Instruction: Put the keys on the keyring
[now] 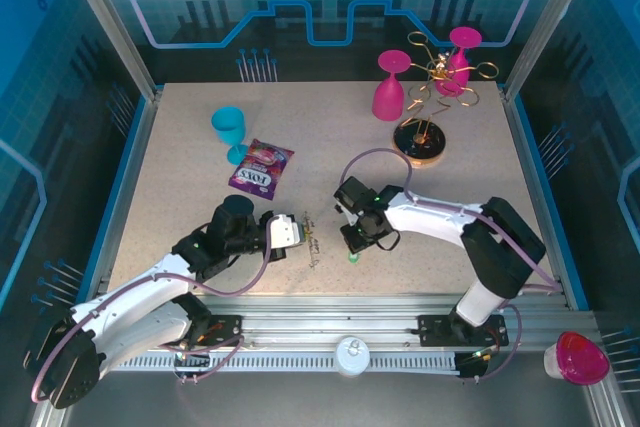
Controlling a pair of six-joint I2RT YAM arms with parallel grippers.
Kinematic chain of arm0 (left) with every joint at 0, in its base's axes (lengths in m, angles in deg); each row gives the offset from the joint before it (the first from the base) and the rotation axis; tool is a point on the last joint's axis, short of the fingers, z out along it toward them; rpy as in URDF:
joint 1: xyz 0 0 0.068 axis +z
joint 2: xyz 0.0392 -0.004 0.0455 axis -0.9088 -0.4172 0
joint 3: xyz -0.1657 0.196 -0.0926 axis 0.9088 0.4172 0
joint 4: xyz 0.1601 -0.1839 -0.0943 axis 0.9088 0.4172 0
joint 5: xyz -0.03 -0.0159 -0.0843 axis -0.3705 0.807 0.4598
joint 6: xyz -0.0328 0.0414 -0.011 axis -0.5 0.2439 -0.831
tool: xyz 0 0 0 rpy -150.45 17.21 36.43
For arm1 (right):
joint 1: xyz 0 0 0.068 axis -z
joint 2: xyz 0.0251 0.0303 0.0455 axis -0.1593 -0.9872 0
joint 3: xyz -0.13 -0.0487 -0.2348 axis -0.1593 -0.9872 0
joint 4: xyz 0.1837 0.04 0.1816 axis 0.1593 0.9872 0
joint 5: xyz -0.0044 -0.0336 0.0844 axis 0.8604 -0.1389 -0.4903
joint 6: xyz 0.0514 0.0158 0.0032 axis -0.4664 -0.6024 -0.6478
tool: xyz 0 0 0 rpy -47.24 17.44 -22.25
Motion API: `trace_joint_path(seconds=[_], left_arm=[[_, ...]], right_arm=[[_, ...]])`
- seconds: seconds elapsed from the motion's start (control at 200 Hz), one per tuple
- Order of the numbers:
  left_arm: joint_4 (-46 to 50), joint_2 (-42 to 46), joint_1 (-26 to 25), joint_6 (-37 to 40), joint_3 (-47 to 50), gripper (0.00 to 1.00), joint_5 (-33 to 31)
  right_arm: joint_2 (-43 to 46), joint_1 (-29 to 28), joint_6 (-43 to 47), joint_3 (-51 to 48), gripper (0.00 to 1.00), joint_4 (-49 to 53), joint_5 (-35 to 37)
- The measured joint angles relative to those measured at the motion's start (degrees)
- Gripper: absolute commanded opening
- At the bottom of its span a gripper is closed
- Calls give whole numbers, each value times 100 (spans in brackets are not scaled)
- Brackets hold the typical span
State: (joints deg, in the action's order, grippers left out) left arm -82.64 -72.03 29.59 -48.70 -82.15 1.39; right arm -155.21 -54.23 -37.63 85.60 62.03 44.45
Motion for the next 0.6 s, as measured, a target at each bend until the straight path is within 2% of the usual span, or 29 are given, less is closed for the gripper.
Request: trace_joint_path(seconds=[0.15,0.335,0.6], left_arm=[[24,2,0,24,0,0,0],[28,2,-11,136,7,0,2],[90,-35,-136,195,7,0,76]], right_arm=[[1021,-2,560,-442,0,-247,-219],[2164,-63,1690,-680,0,-431,-649],[2529,-87,2911,-411,0,-315,-1150]])
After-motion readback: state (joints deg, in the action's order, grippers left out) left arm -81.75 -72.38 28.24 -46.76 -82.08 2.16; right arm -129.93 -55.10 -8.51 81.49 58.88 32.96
